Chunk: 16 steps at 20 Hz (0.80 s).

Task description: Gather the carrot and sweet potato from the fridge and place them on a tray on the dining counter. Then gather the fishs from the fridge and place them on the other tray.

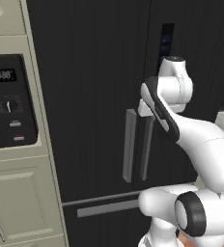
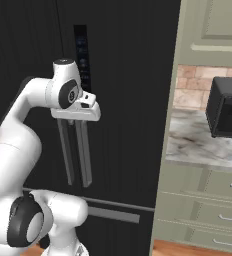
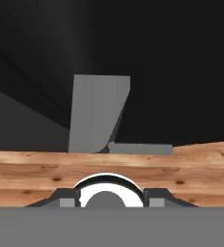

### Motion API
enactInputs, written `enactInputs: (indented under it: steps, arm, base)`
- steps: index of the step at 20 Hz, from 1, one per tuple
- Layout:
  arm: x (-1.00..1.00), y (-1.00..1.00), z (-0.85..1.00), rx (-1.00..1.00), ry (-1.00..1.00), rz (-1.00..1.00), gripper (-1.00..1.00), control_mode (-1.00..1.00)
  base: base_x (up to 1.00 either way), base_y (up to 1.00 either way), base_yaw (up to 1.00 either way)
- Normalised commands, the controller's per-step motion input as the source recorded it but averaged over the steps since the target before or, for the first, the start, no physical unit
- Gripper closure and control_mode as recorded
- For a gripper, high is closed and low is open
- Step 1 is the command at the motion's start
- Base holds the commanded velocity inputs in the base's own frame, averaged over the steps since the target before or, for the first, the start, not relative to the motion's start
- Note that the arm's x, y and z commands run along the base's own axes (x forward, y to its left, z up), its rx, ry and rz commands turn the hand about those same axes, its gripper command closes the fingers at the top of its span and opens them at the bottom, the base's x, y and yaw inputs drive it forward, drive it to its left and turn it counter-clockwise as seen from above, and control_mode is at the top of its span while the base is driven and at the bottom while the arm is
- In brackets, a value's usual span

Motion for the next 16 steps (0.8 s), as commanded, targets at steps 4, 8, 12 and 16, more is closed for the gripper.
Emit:
enactInputs:
  steps: [4, 8, 12, 16]
  arm:
    - [-0.59, 0.00, -0.04, 0.00, -0.13, 0.00, -1.00, -1.00]
    - [-0.95, 0.04, -0.75, -0.03, -0.22, -0.06, -1.00, -1.00]
    - [-0.16, 0.14, -0.98, -0.07, -0.21, -0.07, -1.00, -1.00]
    - [0.69, 0.11, -0.25, 0.02, 0.12, -0.05, -1.00, -1.00]
  base:
    - [0.00, 0.00, 0.00]
    - [0.00, 0.00, 0.00]
    - [0.00, 0.00, 0.00]
    - [0.00, 0.00, 0.00]
